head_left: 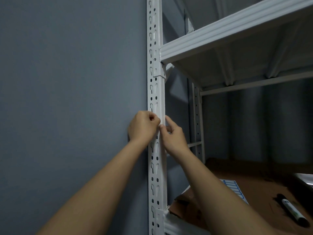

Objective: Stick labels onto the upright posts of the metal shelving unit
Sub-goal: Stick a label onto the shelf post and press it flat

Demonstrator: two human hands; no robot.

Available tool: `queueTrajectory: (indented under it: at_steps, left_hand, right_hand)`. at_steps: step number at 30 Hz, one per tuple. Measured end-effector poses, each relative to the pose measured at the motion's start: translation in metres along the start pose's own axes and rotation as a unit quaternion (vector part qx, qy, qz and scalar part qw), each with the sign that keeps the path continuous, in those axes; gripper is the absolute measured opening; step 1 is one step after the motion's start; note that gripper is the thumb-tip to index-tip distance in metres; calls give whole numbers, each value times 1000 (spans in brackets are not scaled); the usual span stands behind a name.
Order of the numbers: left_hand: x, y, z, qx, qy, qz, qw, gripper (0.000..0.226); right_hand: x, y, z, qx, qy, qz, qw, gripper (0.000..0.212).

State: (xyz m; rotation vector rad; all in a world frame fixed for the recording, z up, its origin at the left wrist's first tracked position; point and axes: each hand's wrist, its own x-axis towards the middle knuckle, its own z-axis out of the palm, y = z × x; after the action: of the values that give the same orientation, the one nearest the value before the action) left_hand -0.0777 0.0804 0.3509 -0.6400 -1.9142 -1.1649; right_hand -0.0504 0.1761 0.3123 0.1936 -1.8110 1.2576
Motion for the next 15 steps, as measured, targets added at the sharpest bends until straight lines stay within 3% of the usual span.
queueTrajectory:
  at_steps: [4,9,15]
  left_hand:
    - [-5,2,3,3,20,4,1000,10]
    - [-4,0,0,58,27,46,997,17]
    - [-1,-5,0,48,25,41,998,17]
  right_hand:
    - [0,-1,1,-8,4,0,1000,47]
    - [-1,-2,-1,-10,-5,-1,1000,49]
    - [-1,-1,0,6,-4,2,1000,45]
